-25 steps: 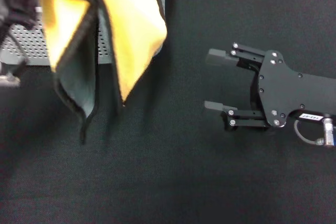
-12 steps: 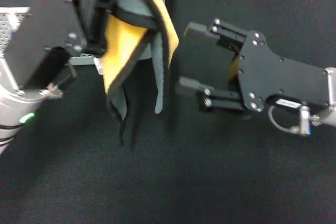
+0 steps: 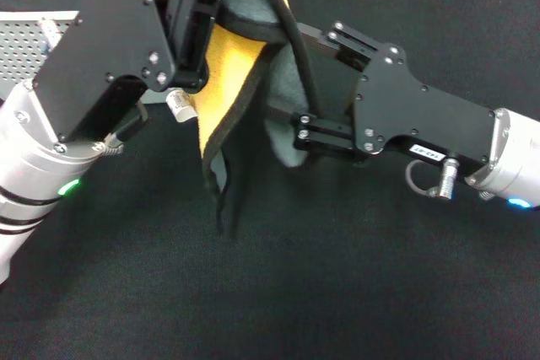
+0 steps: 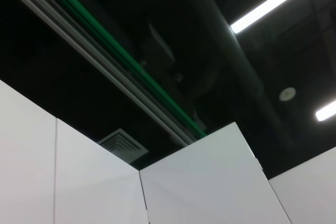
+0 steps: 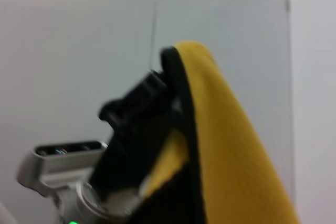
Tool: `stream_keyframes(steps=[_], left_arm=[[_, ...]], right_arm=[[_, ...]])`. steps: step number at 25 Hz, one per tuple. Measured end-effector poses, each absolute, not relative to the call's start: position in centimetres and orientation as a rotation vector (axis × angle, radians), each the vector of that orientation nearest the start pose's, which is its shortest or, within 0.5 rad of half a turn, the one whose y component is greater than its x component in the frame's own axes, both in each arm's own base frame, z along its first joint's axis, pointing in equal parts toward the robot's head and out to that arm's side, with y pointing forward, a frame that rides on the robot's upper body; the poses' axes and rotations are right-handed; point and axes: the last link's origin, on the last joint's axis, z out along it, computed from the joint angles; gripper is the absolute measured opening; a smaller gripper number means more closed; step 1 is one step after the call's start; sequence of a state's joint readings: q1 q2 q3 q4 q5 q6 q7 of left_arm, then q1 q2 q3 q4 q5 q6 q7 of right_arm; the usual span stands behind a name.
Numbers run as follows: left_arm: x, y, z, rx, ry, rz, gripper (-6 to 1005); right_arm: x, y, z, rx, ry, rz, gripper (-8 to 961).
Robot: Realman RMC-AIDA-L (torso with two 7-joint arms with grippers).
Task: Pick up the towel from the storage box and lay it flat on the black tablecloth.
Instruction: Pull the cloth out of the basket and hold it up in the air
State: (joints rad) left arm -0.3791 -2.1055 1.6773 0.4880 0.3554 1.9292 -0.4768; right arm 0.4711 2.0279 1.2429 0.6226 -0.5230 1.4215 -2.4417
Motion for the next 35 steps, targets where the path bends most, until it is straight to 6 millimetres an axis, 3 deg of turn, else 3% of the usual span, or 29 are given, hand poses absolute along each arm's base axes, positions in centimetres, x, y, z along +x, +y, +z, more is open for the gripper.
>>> stream_keyframes(steps=[6,14,20,35], left_arm=[[-17.5,25.9,1.4,-1.815,0.296,-1.777,5],[-17.6,26.0,1.2,-1.816,0.301,-1.751,5],[-17.8,26.0,1.2,-1.812,0.297,-1.744,5],[-17.6,26.2,1.1,-1.804,0.317,-1.722,6]], right_arm=[[17.6,30.5,-5.0,-2.417,0.057,1.358,771],[18.4,30.1,-5.3,-2.426,0.078,1.335,770],[19.5,29.2,-5.4,-2.430,0.125,1.335,622],[20.7,28.5,-5.5,-2.435,0.182,1.323,537]])
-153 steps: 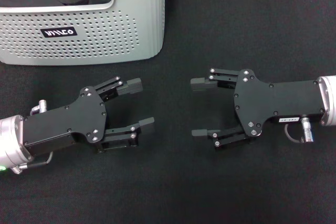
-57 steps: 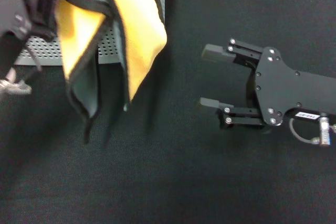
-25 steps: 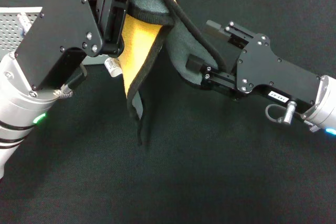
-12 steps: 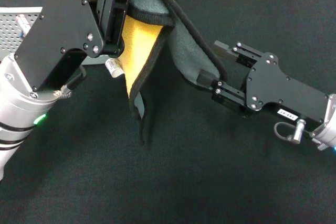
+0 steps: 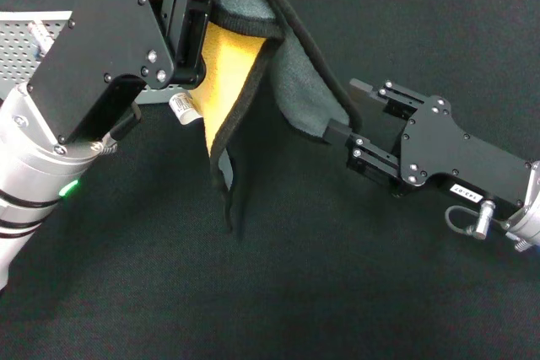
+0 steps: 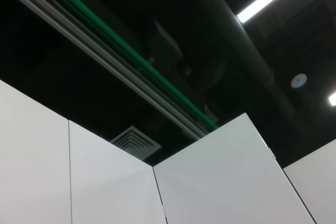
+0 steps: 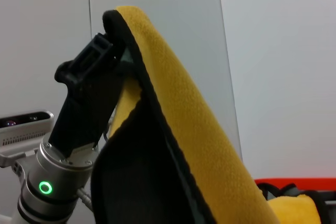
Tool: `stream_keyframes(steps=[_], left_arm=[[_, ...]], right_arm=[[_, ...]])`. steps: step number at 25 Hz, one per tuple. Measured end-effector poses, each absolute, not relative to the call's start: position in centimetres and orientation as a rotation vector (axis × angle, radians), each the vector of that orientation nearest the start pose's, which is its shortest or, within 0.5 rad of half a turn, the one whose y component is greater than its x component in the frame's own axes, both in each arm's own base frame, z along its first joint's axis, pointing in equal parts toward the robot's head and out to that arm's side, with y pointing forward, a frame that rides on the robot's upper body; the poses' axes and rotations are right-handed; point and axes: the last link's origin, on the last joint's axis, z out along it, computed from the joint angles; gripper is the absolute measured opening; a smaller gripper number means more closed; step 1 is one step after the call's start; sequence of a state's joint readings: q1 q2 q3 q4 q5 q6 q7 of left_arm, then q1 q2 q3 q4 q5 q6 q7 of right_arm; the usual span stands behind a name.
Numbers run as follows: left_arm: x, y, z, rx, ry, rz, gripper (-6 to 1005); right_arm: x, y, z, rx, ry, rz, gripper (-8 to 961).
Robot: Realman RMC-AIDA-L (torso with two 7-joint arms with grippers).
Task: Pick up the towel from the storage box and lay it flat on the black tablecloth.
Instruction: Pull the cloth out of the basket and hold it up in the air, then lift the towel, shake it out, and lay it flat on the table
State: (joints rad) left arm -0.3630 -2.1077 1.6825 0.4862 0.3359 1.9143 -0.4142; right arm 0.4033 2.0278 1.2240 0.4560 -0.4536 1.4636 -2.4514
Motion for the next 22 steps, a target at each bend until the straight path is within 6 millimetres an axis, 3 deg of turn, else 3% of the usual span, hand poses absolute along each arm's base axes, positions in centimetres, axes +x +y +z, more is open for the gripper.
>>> stream_keyframes(steps=[15,20,22], left_arm=[[-17.70,26.25,1.05,-1.805,0.312,-1.718,6],[-17.75,26.15,0.99,-1.808,0.310,-1.719,7],[-17.74,26.12,0.95,-1.810,0.310,-1.720,7]], right_arm=[[20.96,28.58,-5.63,-2.438,0.190,1.304,424],[20.87,28.60,-5.66,-2.441,0.171,1.301,229],[20.83,28.57,-5.65,-2.441,0.159,1.301,87]])
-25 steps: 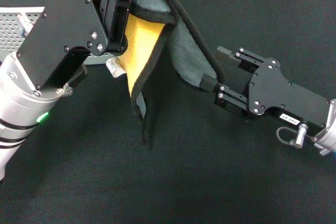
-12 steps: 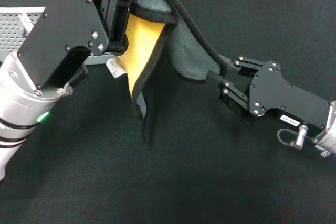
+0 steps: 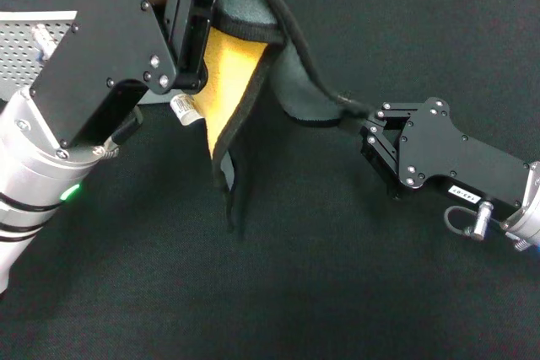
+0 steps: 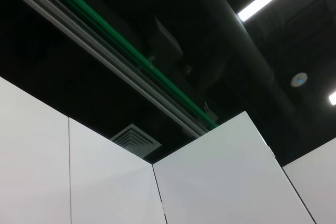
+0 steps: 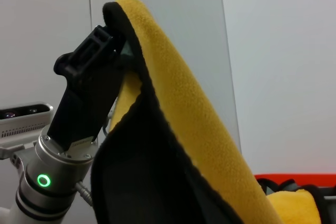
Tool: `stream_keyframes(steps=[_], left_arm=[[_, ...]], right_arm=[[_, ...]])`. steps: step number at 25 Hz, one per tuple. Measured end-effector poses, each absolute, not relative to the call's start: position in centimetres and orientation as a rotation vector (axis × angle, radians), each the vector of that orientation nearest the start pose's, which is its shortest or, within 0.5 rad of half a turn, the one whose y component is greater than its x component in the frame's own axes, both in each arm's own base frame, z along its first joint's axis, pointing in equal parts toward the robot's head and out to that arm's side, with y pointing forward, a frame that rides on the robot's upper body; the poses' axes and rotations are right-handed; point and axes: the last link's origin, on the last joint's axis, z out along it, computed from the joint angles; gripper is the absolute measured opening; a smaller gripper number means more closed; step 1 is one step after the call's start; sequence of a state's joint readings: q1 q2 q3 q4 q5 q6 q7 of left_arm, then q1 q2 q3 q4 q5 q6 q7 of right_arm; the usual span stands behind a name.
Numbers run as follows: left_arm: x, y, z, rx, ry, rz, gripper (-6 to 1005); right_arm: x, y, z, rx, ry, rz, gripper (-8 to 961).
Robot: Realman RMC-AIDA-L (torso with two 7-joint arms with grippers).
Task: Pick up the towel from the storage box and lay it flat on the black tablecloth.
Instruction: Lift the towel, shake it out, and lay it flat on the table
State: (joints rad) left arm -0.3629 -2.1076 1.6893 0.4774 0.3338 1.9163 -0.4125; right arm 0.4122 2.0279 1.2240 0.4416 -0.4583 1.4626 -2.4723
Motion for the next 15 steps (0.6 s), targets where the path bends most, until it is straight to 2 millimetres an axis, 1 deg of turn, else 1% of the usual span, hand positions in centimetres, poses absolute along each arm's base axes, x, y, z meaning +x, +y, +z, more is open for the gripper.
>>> stream_keyframes(steps=[1,4,7,9,11,13,15], left_arm=[[-17.7,26.1,0.9,-1.814,0.309,-1.721,7],[-17.9,25.9,0.7,-1.831,0.305,-1.720,7],[-18.5,25.6,0.6,-1.846,0.284,-1.702,7],[-19.4,25.1,0.5,-1.856,0.243,-1.679,7],[-20.6,24.3,0.3,-1.866,0.191,-1.648,7],[-21.7,23.6,0.1,-1.878,0.140,-1.614,7],[-22.6,22.9,-0.3,-1.900,0.096,-1.584,9]], right_arm=[[20.8,28.6,-5.6,-2.440,0.154,1.301,16],[20.6,28.6,-5.6,-2.440,0.126,1.305,9],[19.8,28.7,-4.7,-2.435,0.070,1.356,5],[19.2,28.8,-3.7,-2.426,0.018,1.400,5],[18.5,29.2,-2.2,-2.416,-0.046,1.444,5],[17.3,29.6,-0.1,-2.401,-0.132,1.492,5],[16.2,30.1,1.4,-2.399,-0.206,1.514,5]])
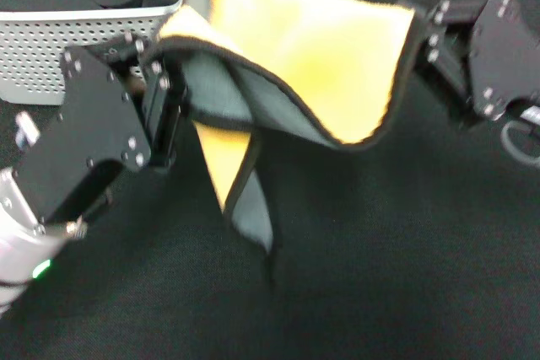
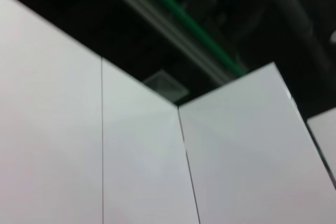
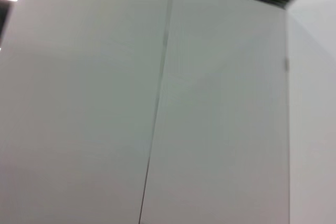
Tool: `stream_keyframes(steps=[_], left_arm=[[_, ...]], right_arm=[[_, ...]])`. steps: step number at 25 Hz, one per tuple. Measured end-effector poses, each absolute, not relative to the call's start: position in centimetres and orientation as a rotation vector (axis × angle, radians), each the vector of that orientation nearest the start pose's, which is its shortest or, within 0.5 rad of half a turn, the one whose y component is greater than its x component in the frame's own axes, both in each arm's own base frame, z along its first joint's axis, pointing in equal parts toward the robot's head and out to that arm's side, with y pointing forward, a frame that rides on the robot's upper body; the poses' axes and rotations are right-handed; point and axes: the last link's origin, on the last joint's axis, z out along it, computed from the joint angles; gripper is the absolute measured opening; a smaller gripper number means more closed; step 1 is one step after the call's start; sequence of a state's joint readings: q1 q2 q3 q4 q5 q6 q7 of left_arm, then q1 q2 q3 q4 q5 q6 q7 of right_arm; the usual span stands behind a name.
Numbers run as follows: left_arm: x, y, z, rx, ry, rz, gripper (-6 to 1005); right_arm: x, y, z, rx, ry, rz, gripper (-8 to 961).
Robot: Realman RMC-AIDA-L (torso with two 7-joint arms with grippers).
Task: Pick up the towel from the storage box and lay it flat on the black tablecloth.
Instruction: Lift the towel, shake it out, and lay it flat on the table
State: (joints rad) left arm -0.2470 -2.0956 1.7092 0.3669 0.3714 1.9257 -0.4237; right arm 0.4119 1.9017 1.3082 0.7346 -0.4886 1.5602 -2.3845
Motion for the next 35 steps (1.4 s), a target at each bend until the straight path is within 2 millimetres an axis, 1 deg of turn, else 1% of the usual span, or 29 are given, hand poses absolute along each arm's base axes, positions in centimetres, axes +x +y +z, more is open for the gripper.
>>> stream_keyframes(steps=[2,5,9,13,19,24,29,35], left_arm=[[-23.4,22.2,-0.9,-1.936,0.055,-1.557,10],[-23.8,21.6,-1.7,-2.003,0.019,-1.539,11],[-23.8,21.2,-3.2,-2.130,0.006,-1.522,13],[-23.7,21.1,-4.4,-2.243,0.001,-1.505,15],[-23.5,21.4,-5.6,-2.338,0.001,-1.456,25],[-23.4,21.9,-6.8,-2.414,-0.001,-1.387,34],[-23.6,22.2,-7.2,-2.437,-0.010,-1.345,45],[-23.6,22.3,-7.2,-2.434,-0.011,-1.340,70]], right_arm=[[15.3,30.7,2.8,-2.399,-0.257,1.519,6],[14.0,31.8,4.1,-2.392,-0.296,1.520,6],[12.9,32.6,5.2,-2.365,-0.331,1.521,6],[12.3,33.1,6.4,-2.335,-0.326,1.515,6],[11.9,33.4,6.9,-2.320,-0.334,1.521,5],[12.0,33.7,7.4,-2.295,-0.332,1.511,5],[12.0,33.9,7.6,-2.287,-0.336,1.500,5],[12.0,34.0,8.0,-2.279,-0.339,1.494,5]])
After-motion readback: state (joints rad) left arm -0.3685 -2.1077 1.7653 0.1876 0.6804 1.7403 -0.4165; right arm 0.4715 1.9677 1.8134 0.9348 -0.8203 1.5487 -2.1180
